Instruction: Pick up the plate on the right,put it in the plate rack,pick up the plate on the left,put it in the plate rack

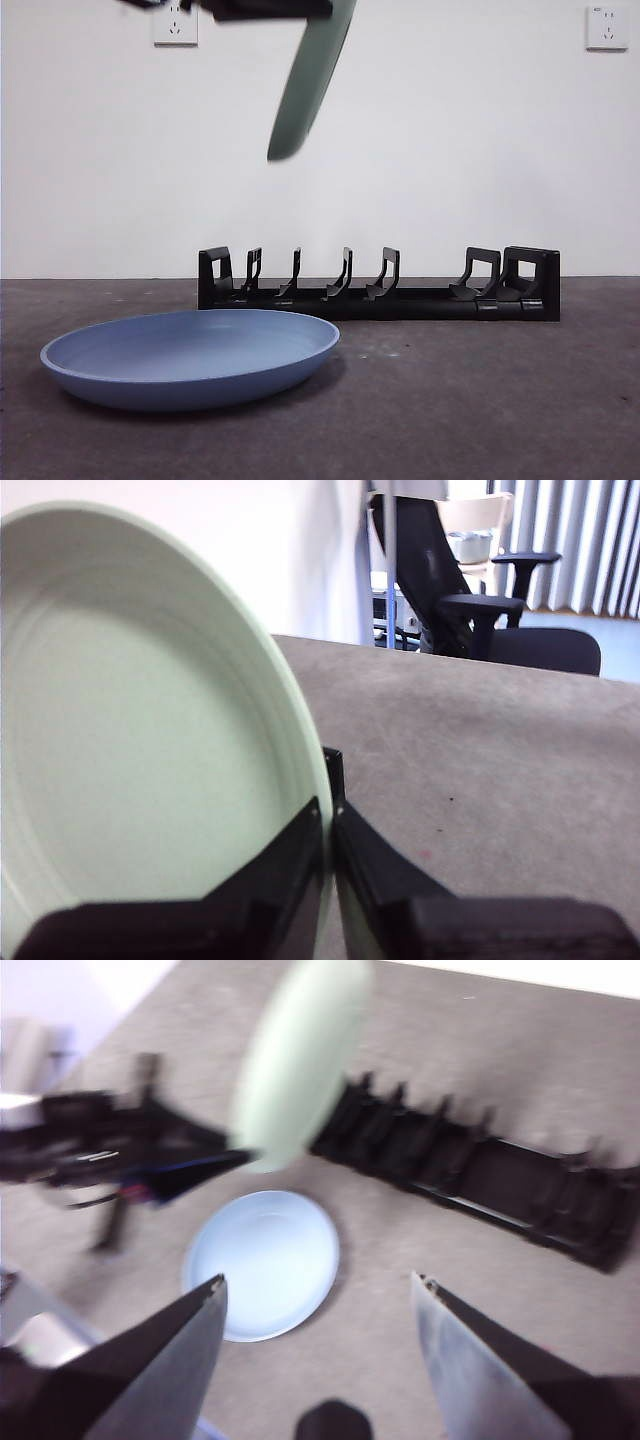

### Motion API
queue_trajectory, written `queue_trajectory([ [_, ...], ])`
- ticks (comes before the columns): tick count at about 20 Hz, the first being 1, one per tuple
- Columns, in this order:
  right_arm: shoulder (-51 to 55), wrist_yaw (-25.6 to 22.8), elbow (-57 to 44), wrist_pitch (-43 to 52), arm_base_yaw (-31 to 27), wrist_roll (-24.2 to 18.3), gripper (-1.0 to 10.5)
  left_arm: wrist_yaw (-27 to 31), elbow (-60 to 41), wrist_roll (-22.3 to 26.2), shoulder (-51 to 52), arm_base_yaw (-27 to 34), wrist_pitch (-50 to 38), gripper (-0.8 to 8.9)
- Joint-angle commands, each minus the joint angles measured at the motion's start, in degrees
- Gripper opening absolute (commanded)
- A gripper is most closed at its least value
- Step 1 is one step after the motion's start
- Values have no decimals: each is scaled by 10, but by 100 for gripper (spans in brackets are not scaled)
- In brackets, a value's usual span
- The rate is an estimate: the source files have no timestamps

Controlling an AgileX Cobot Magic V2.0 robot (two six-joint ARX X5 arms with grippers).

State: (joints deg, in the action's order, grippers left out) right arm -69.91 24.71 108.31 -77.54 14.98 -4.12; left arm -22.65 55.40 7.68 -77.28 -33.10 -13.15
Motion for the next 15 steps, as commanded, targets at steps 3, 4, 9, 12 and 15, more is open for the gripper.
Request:
queue_trajectory([
  [3,16,35,-50,-14,1,-5,314,-3,7,-73,-66,30,-76,-8],
  [4,23,35,-70,-14,1,-7,314,-4,14,-77,-81,38,-82,-8],
  [9,57,35,-178,-2,1,-7,314,-29,74,-86,-148,60,-88,-8],
  [12,73,35,-232,6,1,-7,314,-33,108,-92,-183,66,-88,-8],
  [15,88,34,-271,13,1,-7,314,-33,111,-92,-200,73,-88,-8],
])
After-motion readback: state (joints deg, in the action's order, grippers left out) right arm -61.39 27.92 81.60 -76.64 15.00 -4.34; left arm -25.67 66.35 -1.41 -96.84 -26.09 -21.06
